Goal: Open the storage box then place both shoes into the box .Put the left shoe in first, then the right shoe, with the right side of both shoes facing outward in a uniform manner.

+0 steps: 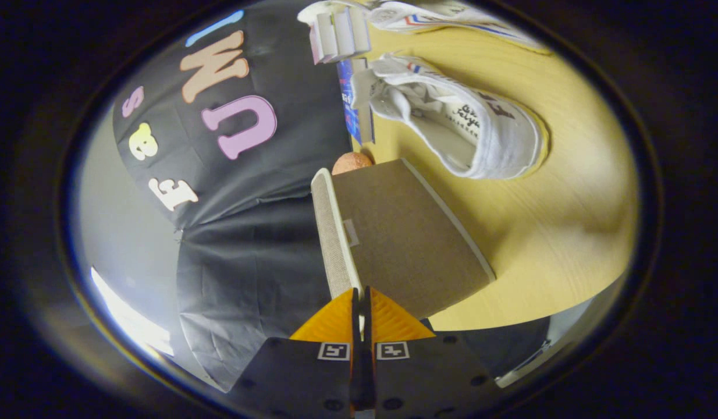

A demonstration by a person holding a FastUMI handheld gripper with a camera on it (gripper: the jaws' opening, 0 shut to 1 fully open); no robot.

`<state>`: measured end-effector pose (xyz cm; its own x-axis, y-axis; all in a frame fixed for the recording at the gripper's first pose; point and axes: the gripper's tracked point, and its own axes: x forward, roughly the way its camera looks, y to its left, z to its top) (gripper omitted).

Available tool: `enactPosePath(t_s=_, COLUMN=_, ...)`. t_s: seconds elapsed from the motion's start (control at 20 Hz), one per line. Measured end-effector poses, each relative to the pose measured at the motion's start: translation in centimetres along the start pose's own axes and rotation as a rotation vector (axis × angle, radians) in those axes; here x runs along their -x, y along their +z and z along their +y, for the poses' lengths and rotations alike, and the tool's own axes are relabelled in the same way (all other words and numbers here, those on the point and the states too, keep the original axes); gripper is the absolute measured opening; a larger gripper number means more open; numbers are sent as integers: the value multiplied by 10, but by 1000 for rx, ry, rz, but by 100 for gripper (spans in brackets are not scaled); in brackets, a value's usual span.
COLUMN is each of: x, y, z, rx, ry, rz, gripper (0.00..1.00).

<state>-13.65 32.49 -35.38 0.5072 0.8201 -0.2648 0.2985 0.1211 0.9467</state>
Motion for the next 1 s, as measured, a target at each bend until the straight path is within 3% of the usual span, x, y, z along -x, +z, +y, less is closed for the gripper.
enactPosePath(t_s=0.45, x=9, y=-28, z=93, rx=201, ry=101, rz=49, gripper=2)
enactPosePath(t_s=1.0, x=-48, y=-101, z=168, rx=428, ry=135, rz=156, gripper=2)
